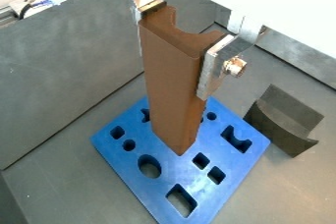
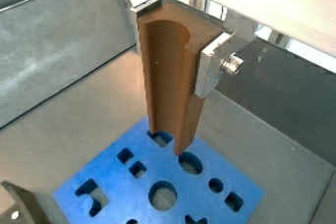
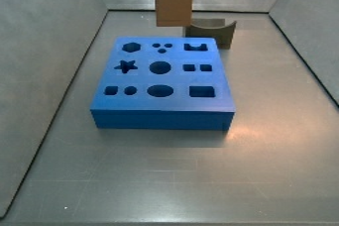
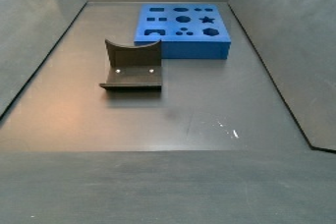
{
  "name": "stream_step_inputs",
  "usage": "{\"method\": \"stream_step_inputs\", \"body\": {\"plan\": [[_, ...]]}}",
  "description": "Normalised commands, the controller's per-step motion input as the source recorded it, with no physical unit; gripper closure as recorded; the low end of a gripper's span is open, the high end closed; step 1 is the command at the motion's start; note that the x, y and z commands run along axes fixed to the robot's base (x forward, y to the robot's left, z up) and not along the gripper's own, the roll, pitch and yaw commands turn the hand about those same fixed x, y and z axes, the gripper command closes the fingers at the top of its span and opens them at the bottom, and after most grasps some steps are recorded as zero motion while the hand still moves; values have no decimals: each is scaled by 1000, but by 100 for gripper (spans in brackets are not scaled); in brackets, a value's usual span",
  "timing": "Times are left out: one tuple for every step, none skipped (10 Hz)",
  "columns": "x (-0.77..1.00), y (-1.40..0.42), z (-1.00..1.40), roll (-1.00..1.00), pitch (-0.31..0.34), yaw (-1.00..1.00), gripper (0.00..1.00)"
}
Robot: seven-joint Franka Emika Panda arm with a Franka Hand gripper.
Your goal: Insert the arch object.
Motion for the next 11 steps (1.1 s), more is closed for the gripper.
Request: {"method": "stream_step_inputs", "body": {"plan": [[549,294,-826,23,11,54,100],[506,249,-697,41,49,3,100],[437,317,-623,27,34,9,100],[509,480,-471,0,93,0,100],[451,500,-357,39,109,0,100],[314,551,-183,93,131,0,100],[303,586,-163,87,133,0,100],[180,551,-214,77,76,0,100],[137,534,-271,24,43,0,100],[189,500,-289,23,51,0,100],[249,474,-297,23,70,0,100]]}}
